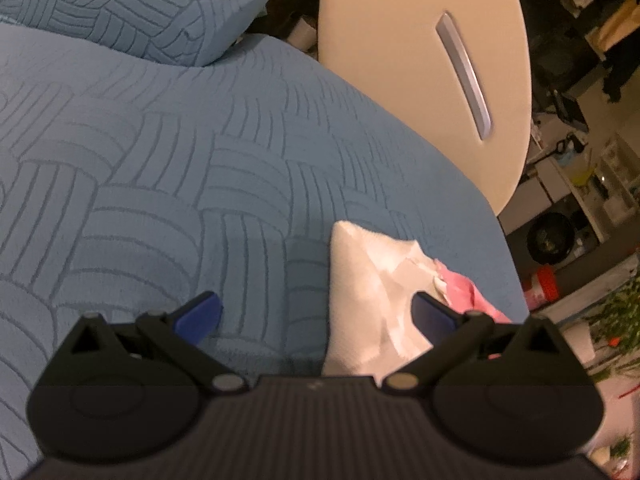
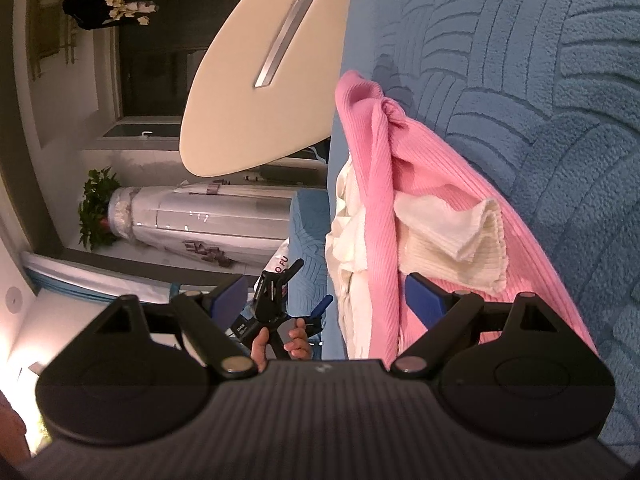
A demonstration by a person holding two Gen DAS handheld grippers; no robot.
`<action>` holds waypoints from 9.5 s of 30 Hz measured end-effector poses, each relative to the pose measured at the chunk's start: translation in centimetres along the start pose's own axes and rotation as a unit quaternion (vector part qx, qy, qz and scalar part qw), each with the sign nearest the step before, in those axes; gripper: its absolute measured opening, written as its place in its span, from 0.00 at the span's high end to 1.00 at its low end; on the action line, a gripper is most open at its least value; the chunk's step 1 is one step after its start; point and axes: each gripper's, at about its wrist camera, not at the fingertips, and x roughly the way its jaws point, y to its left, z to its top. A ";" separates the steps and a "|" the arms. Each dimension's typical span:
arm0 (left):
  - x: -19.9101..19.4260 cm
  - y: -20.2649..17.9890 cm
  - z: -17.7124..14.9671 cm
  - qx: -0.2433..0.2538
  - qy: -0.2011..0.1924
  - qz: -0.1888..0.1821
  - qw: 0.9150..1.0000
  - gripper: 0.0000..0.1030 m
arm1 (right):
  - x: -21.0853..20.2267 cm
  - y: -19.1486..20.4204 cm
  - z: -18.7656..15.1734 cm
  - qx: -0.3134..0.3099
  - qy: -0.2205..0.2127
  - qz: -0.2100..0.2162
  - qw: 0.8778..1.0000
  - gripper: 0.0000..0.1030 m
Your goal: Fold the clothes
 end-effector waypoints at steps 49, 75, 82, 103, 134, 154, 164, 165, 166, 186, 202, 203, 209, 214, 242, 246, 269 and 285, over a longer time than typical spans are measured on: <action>6.1 -6.8 -3.2 0.228 -0.018 0.013 0.973 0.86 | 0.4 0.1 -0.2 0.011 0.011 0.006 1.000 0.14; 6.0 -6.8 -3.2 0.237 -0.020 0.028 0.971 0.86 | 1.4 -0.1 -0.5 0.009 0.029 -0.032 0.999 0.14; 6.1 -7.1 -3.5 0.250 -0.020 0.042 0.967 0.85 | 1.3 1.3 -0.8 -0.044 0.012 -0.043 0.998 0.14; 6.2 -6.2 -2.5 0.236 -0.003 0.011 0.972 0.84 | 28.9 12.0 16.5 -0.459 0.078 -0.393 0.793 0.16; -12.2 -5.7 -13.7 0.549 0.129 -0.195 0.803 0.86 | 8.9 15.8 -5.9 -0.842 0.134 -0.210 0.478 0.88; -18.5 -8.4 -15.4 0.350 0.056 0.005 0.935 0.07 | 1.9 16.1 -7.6 -0.539 0.051 -0.468 0.698 0.22; -8.0 -11.5 -24.4 0.272 0.056 0.072 0.958 0.02 | 1.0 19.2 -10.5 -0.533 -0.077 -0.414 0.734 0.21; -7.9 -12.2 -25.4 0.312 0.049 0.086 0.945 0.02 | 0.5 18.9 -10.3 -0.520 -0.092 -0.413 0.742 0.21; -7.8 -12.4 -25.9 0.332 0.045 0.092 0.938 0.02 | 0.5 17.7 -9.9 -0.504 -0.095 -0.409 0.755 0.19; -9.2 -9.0 -21.2 0.192 0.017 0.086 0.978 0.00 | 2.1 14.5 -10.5 -0.538 0.002 -0.391 0.747 0.17; -6.7 -9.2 -22.0 0.226 0.057 0.123 0.965 0.00 | -0.1 10.7 -8.6 -0.446 -0.070 -0.375 0.810 0.13; -6.8 -8.9 -22.2 0.226 0.057 0.123 0.965 0.00 | -0.6 10.8 -8.4 -0.446 -0.089 -0.366 0.812 0.13; -7.3 -8.9 -22.6 0.228 0.057 0.125 0.964 0.00 | -0.6 11.7 -10.1 -0.516 -0.069 -0.288 0.803 0.13; -7.5 -8.9 -22.6 0.232 0.060 0.122 0.963 0.00 | 4.6 9.0 -13.0 -0.564 0.120 -0.336 0.744 0.11; -9.6 -6.7 -17.3 0.163 -0.019 0.074 0.984 0.01 | -1.7 12.4 -5.9 -0.505 -0.122 -0.255 0.816 0.11; -7.5 -4.2 -13.7 0.117 0.014 0.045 0.992 0.01 | -0.4 15.1 -18.4 -0.680 -0.042 -0.198 0.704 0.11; -3.1 1.9 -13.0 -0.138 0.107 -0.174 0.969 0.03 | 4.9 8.6 -39.9 -0.875 0.060 -0.209 0.433 0.11; -2.3 3.1 -12.7 -0.170 0.113 -0.145 0.968 0.53 | 4.6 11.5 -39.0 -0.861 0.014 -0.184 0.473 0.11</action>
